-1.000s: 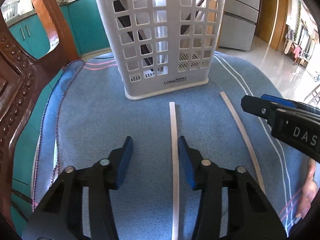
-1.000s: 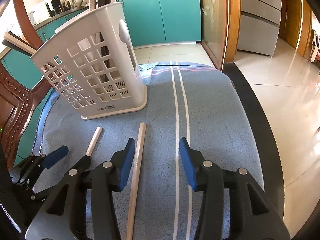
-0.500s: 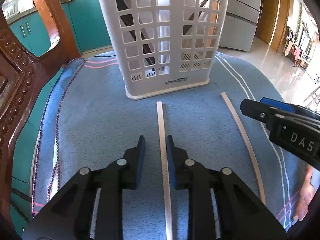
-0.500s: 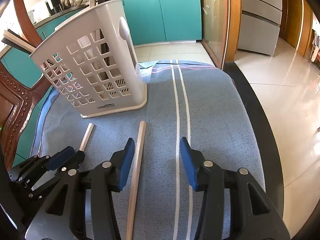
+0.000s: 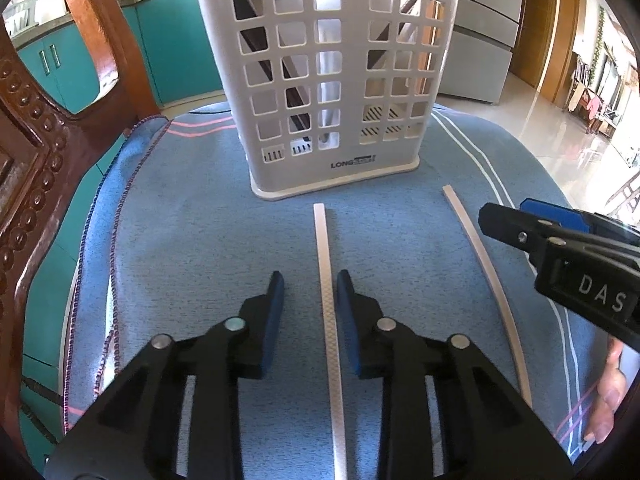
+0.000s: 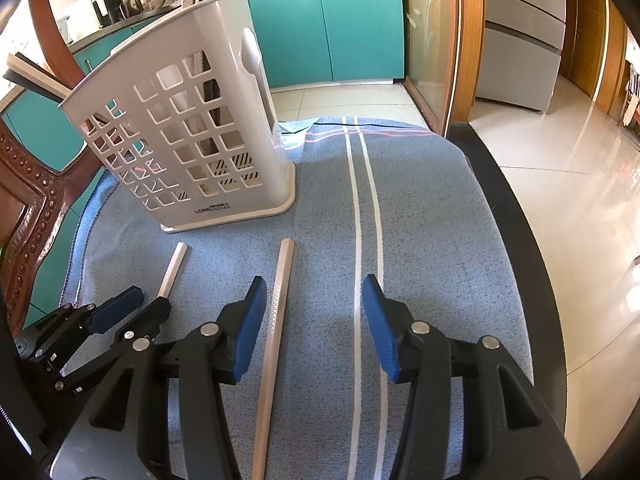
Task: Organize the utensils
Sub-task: 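Close the left tool on a light chopstick while the right tool grasps another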
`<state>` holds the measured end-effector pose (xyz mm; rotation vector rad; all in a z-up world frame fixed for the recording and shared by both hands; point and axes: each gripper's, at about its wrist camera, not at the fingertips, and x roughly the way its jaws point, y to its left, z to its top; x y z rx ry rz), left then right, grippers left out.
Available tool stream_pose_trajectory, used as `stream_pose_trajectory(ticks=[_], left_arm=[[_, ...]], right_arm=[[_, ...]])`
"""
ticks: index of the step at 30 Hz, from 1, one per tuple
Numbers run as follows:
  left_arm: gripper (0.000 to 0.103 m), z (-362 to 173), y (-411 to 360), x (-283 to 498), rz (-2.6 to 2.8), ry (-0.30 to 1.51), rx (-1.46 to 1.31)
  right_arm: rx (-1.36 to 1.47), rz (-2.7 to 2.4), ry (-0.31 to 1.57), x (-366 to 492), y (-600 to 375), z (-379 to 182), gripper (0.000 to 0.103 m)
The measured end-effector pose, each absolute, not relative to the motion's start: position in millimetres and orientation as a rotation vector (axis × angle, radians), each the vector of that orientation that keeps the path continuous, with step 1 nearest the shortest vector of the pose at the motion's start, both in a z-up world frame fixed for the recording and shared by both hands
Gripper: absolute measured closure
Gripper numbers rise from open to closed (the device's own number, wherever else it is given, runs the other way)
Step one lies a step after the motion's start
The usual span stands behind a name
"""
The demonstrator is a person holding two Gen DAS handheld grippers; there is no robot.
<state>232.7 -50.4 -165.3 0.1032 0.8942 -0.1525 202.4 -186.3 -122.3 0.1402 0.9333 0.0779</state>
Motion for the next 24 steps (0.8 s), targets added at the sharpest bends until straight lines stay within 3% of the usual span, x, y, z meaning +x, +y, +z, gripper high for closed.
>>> stream_pose_trajectory(ticks=[4, 7, 15, 17, 21, 22, 24], left_arm=[[0.093, -165, -56, 230, -0.186, 0.89, 0.115], [0.095, -165, -58, 230, -0.198, 0.886, 0.12], [0.094, -159, -43, 236, -0.187, 0.889, 0.035], [0.086, -160, -39, 239, -0.18, 0.899, 0.021], [0.079, -161, -32, 242, -0.181, 0.917, -0.021], [0.075, -161, -31, 243, -0.182, 0.919, -0.028], [0.07, -163, -30, 243, -0.184, 0.923, -0.031]], right_arm=[[0.14, 0.075, 0.933, 202, -186, -123, 0.054], [0.139, 0.077, 0.934, 202, -187, -123, 0.054], [0.124, 0.102, 0.926, 200, -184, -123, 0.053], [0.099, 0.134, 0.924, 200, -178, -124, 0.054], [0.052, 0.161, 0.97, 206, -166, -134, 0.054], [0.038, 0.157, 0.979, 207, -165, -137, 0.058], [-0.015, 0.14, 0.969, 206, -160, -138, 0.083]])
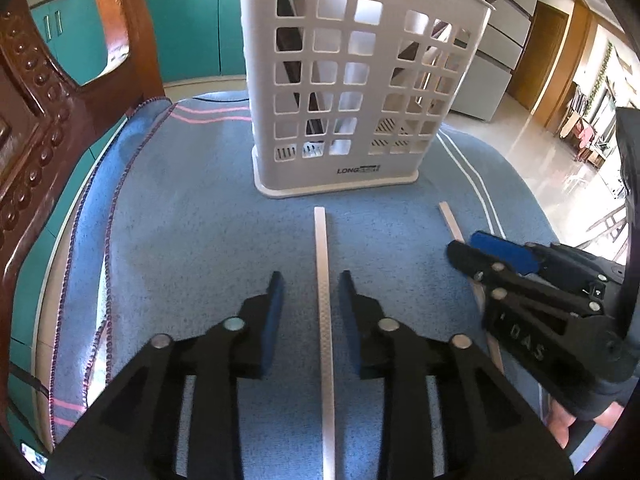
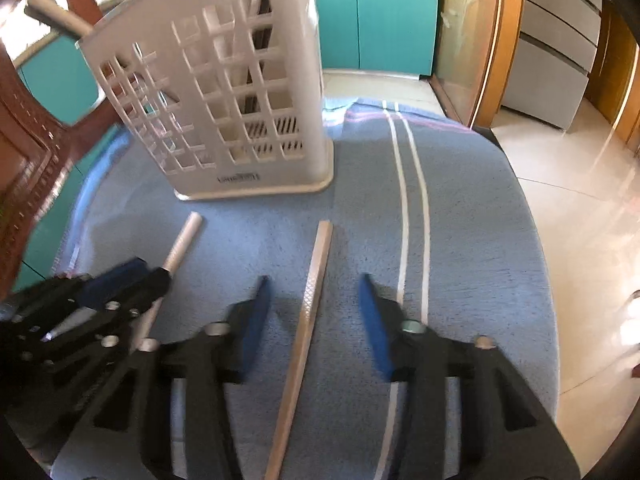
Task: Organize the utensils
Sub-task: 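Close the left tool on a light chopstick while the right tool grasps another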
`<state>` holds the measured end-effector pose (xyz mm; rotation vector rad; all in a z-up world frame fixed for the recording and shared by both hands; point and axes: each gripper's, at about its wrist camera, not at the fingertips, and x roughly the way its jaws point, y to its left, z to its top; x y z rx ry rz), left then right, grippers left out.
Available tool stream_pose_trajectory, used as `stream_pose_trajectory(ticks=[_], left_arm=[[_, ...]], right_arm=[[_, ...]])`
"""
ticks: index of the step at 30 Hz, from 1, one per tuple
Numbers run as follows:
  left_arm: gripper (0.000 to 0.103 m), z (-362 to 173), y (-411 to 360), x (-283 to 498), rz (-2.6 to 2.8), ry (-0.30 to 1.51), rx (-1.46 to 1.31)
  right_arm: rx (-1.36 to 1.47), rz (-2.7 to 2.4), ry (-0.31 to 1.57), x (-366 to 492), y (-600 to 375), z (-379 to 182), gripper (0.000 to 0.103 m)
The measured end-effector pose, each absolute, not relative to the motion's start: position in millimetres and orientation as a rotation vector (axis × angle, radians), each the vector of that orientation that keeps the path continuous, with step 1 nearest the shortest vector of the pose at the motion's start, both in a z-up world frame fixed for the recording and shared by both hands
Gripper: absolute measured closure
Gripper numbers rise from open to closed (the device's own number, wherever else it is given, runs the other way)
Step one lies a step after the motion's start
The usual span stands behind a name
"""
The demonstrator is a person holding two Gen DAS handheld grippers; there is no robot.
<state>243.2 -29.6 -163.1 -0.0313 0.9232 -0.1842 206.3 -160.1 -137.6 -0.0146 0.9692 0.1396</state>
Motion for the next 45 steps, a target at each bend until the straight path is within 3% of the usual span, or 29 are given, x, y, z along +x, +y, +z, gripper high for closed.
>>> stream_pose_trajectory(ticks=[2, 8, 17, 22, 24, 30, 31, 33, 34, 45], left_arm=[[0.07, -165, -31, 244, -0.186, 0.927, -0.028], [0.069, -169, -44, 250, -0.163, 0.927, 0.018], [0.068, -169, -55, 260, -0.132, 0.922, 0.059], [0.068, -169, -57, 263, -0.132, 0.917, 0.065], [0.071, -169, -58, 264, -0.131, 0.915, 0.06], [0.095, -171, -56, 262, -0.139, 0.908, 0.071], [0.095, -170, -56, 263, -0.139, 0.907, 0.074], [0.096, -170, -56, 261, -0.14, 0.903, 0.076], [0.096, -170, -56, 261, -0.14, 0.902, 0.07], [0.096, -171, -47, 264, -0.129, 0.897, 0.053]], right_arm=[[0.009, 0.163, 0.979, 206, -162, -137, 0.093], [0.034, 0.162, 0.976, 205, -167, -137, 0.094], [-0.005, 0.124, 0.96, 207, -170, -136, 0.071], [-0.039, 0.111, 0.951, 205, -164, -139, 0.069], [-0.045, 0.108, 0.949, 203, -161, -139, 0.069], [-0.045, 0.109, 0.95, 205, -160, -141, 0.07], [-0.04, 0.111, 0.95, 204, -160, -141, 0.07], [-0.017, 0.128, 0.953, 205, -161, -141, 0.09], [0.002, 0.146, 0.96, 206, -162, -141, 0.094], [-0.012, 0.151, 0.948, 208, -158, -138, 0.095]])
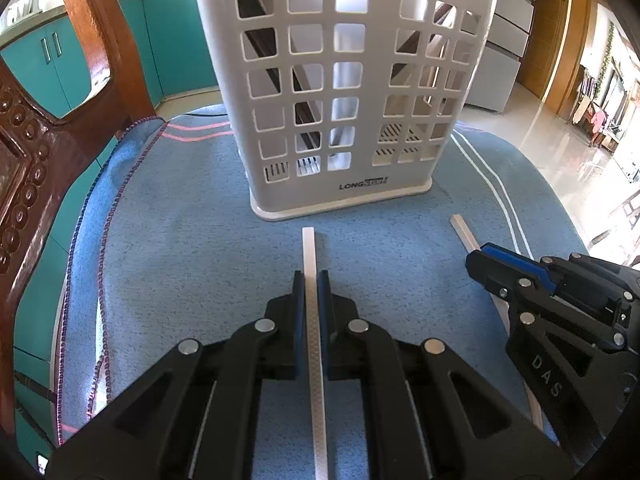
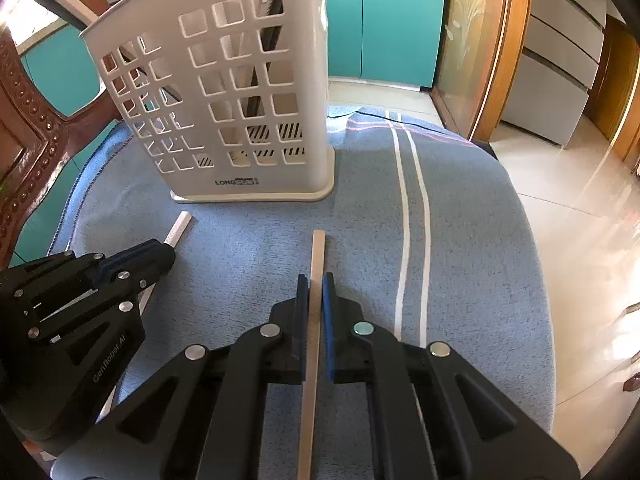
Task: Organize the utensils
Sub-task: 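Close the left tool on a light chopstick while the right tool grasps another, then lift both chopsticks over the white holder and open both tools to drop them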
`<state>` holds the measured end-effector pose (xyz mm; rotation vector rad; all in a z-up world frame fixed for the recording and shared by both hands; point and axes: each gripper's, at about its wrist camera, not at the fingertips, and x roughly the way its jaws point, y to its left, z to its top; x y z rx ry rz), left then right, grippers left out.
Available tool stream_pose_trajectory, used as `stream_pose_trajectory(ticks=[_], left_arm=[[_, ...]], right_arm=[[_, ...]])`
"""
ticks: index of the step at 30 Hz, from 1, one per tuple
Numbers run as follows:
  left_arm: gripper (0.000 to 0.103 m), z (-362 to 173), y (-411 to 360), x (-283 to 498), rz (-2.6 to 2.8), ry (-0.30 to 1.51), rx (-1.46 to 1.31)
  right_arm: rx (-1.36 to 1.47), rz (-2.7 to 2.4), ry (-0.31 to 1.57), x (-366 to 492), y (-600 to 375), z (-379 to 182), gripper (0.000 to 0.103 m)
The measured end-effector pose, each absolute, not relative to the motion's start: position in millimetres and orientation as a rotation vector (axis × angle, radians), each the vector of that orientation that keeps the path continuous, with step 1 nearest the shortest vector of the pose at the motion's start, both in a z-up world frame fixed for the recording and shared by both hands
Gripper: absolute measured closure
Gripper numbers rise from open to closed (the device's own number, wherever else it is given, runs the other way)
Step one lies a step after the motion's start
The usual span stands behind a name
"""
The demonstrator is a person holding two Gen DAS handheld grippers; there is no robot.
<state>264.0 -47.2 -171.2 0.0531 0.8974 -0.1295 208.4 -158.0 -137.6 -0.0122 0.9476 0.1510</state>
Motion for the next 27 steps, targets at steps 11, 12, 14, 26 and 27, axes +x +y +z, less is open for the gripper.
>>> stream_pose_trajectory(ticks=[11, 12, 14, 26, 27], left_arm=[[0.096, -142, -38, 246, -0.134, 0.784, 0.075], [0.096, -128, -36, 237, -0.131, 0.745, 0.088], [0.096, -99, -30, 219, -0.118, 0.667, 0.088], [0.096, 37, 2, 148, -0.157, 0.415, -0.003], [0.096, 52, 6, 148, -0.164, 0.392, -0.01]], right_arm=[[0.05, 0.192, 0.917, 203, -163, -122, 0.097], [0.053, 0.201, 0.893, 199, -164, -111, 0.097], [0.087, 0.237, 0.848, 191, -169, -86, 0.097], [0.128, 0.358, 0.575, 134, -188, 68, 0.096], [0.136, 0.368, 0.542, 134, -189, 85, 0.096]])
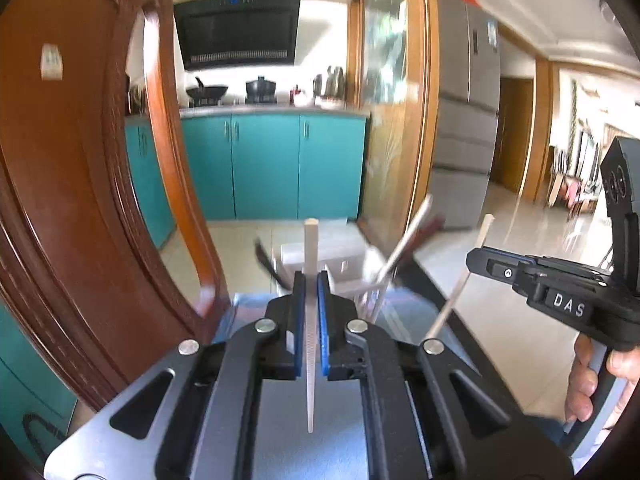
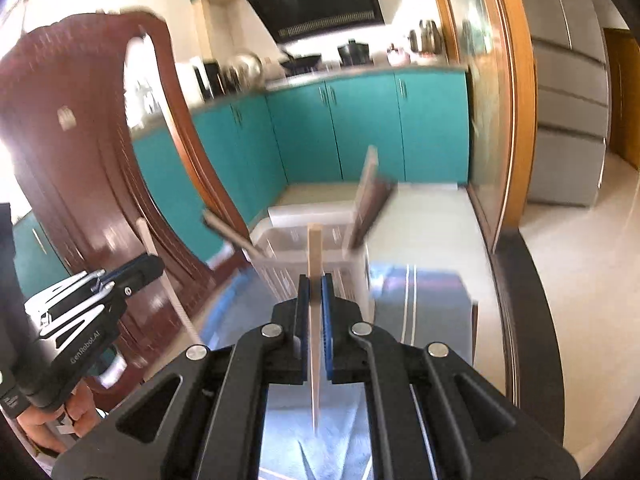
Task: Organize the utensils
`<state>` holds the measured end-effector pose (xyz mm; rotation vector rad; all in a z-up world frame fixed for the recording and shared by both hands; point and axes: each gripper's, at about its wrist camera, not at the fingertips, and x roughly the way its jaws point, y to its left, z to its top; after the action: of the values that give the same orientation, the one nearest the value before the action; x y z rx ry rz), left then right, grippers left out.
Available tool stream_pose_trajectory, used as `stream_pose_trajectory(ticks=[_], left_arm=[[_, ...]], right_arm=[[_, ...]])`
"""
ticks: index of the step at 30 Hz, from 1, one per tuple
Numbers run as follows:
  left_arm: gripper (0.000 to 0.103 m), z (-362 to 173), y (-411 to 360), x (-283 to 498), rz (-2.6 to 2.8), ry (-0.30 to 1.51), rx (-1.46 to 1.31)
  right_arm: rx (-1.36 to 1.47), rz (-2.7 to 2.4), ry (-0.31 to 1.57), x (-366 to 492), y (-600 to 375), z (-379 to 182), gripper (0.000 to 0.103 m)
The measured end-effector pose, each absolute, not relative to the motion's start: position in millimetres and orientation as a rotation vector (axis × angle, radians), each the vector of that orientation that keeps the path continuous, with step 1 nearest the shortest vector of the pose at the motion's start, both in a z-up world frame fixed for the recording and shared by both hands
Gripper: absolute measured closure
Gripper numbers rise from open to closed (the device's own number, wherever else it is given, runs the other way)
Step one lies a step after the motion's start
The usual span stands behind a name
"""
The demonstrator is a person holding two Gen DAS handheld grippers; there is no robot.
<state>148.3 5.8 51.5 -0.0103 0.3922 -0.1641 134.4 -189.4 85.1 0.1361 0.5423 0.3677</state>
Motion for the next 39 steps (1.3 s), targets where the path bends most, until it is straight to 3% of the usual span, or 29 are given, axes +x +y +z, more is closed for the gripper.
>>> stream_pose_trajectory(ticks=[8, 12, 30, 32, 34, 39], left_arm=[[0.096, 158, 25, 168, -0.163, 0.225, -0.054], [0.096, 176, 27, 193, -0.142, 0.18, -0.085], [0.096, 79, -10, 299, -0.088, 0.341, -0.053], [0.088, 76, -12, 298, -0.091, 0.347, -0.056], [0.083, 76, -11, 292, -0.094, 0.349, -0.065], [0.063, 78, -8, 263, -0.094, 0.336, -0.068]], right_arm=[[0.168, 0.363, 0.343, 160, -193, 193, 0.096], [0.168, 0.32, 0.294, 182, -191, 211, 0.096], [0.1, 0.253, 0.492, 247, -164, 96, 0.096], [0.114, 0.239, 0.499, 247, -168, 93, 0.095], [0.128, 0.232, 0.501, 242, -172, 93, 0.089], [0.175, 0.243, 0.445, 212, -187, 109, 0.056]])
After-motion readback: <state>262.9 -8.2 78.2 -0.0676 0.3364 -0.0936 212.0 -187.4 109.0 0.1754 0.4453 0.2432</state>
